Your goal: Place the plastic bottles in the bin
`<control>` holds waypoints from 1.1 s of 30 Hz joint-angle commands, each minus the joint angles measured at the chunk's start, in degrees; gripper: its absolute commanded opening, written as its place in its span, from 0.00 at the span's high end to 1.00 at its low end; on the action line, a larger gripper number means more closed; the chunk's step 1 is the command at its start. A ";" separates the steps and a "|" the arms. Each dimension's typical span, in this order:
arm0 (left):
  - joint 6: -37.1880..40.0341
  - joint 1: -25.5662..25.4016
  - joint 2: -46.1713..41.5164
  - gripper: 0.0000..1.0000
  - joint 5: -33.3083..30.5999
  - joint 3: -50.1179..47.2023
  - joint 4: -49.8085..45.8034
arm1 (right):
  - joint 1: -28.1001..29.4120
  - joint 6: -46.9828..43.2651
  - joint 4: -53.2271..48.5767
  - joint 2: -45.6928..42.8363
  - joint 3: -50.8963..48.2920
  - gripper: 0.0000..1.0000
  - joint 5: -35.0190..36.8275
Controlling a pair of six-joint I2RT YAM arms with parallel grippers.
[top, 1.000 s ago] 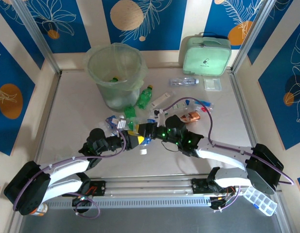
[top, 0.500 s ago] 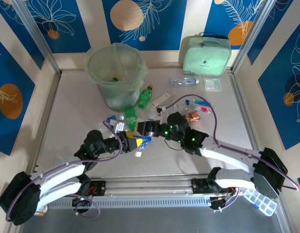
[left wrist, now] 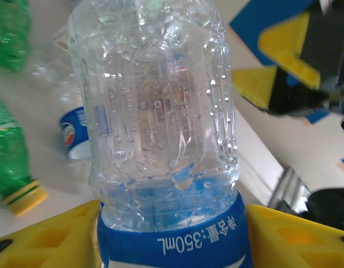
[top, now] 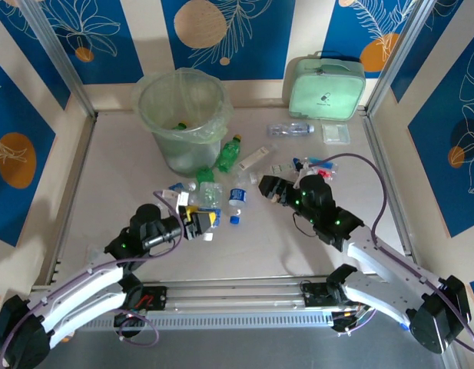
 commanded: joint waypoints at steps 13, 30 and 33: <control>3.55 8.16 27.20 0.48 -15.72 61.09 -45.10 | 8.31 -1.08 -1.77 8.41 2.35 0.06 13.51; -2.17 22.33 74.27 0.48 -25.05 123.56 -77.31 | 8.66 -2.62 -2.44 11.89 4.36 0.06 14.40; -2.93 22.78 77.96 0.49 -26.19 125.89 -79.34 | 8.82 -2.15 -3.83 13.00 5.47 0.06 15.50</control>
